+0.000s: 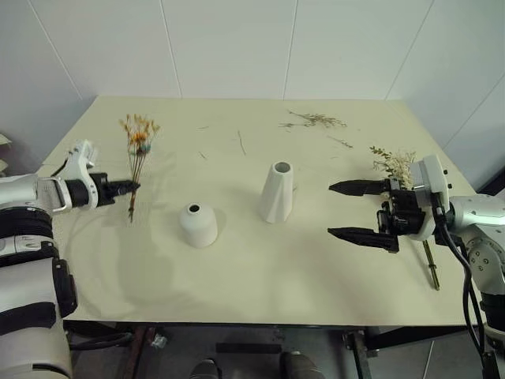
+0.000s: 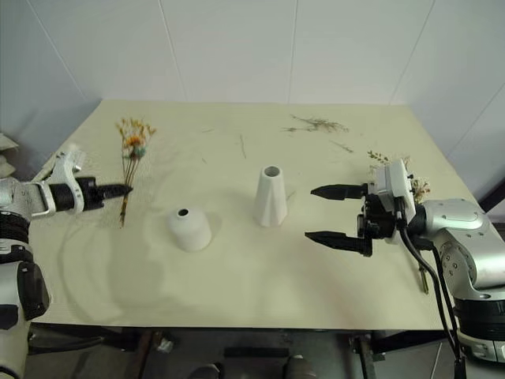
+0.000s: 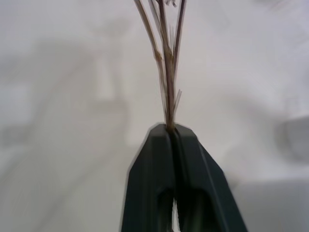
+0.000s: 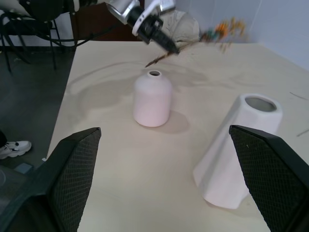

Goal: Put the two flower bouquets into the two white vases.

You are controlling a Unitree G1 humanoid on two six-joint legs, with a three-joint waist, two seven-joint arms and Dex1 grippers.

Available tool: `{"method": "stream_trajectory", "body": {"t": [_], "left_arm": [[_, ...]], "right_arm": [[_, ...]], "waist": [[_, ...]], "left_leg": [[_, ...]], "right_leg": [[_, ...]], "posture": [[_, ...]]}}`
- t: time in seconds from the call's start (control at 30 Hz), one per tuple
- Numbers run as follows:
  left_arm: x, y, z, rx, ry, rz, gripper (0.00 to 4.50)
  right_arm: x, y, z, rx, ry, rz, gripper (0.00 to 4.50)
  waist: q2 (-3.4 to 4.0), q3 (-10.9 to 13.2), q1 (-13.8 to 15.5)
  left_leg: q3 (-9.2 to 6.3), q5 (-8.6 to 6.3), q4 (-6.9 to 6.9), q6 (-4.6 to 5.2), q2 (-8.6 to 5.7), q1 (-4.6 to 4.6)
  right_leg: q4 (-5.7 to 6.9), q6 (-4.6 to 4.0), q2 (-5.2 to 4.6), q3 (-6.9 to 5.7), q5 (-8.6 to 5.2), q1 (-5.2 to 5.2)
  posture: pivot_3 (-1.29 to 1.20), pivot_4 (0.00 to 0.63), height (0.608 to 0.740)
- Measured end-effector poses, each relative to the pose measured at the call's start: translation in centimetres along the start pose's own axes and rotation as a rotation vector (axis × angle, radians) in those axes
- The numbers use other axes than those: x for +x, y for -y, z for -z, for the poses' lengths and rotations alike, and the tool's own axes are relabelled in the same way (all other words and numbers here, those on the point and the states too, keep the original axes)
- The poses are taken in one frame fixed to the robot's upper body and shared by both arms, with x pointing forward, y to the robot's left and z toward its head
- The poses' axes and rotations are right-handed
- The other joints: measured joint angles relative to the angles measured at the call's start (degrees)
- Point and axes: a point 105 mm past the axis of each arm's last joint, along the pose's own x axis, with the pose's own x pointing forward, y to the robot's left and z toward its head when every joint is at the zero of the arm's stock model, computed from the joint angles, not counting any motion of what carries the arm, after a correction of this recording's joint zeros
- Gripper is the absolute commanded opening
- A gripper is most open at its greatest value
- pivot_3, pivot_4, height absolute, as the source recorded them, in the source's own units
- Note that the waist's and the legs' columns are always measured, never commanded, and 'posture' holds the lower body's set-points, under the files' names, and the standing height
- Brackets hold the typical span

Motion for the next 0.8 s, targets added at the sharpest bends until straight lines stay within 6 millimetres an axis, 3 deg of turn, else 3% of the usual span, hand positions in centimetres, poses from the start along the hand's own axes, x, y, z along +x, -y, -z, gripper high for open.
{"method": "stream_trajectory", "body": {"t": [0.13, 0.23, 0.47, 0.6, 0.8], "left_arm": [[-0.9, 3.4, -5.1, 0.098, 0.423, 0.189, 0.02], [-3.2, 5.8, -5.8, 0.145, 0.575, 0.364, 0.02], [-4.0, 8.9, -2.6, 0.173, 0.593, 0.546, 0.02], [-2.9, 10.5, 0.6, 0.171, 0.552, 0.598, 0.02], [-1.6, 12.1, 3.3, 0.174, 0.534, 0.64, 0.02]], "right_arm": [[-0.1, 0.2, 0.2, 0.001, -0.007, 0.013, 4.5], [-0.3, 0.4, 0.3, 0.001, -0.014, 0.032, 4.5], [-1.0, 1.2, 0.1, -0.005, -0.013, 0.089, 4.5], [-1.0, 1.4, 0.1, -0.006, -0.017, 0.111, 4.5], [-1.1, 1.4, 0.1, -0.011, -0.019, 0.137, 4.5]], "waist": [[0.0, 0.0, 0.0], [0.01, 0.0, -0.1], [0.0, 0.0, 0.5], [-0.01, 0.0, 0.6], [-0.01, 0.0, 0.4]], "left_leg": [[0.08, 0.0, -0.01, -0.04, 0.01, 0.02], [0.13, 0.0, -0.01, -0.05, 0.01, 0.02], [0.12, 0.01, 0.26, -0.06, 0.0, 0.04], [0.12, 0.01, 0.42, -0.06, -0.01, 0.02], [0.13, 0.02, 0.45, -0.05, 0.0, 0.03]], "right_leg": [[0.01, 0.0, -0.05, 0.01, 0.01, -0.04], [0.01, 0.0, -0.06, 0.02, 0.01, -0.05], [-0.01, 0.01, -0.06, 0.02, 0.11, 0.1], [-0.05, 0.01, -0.06, 0.03, 0.19, 0.17], [-0.08, 0.01, -0.04, 0.04, 0.23, 0.17]], "posture": [[0.0, 0.15, 0.74], [0.0, 0.15, 0.74], [0.0, 0.15, 0.74], [0.0, 0.15, 0.74], [0.0, 0.15, 0.74]]}}
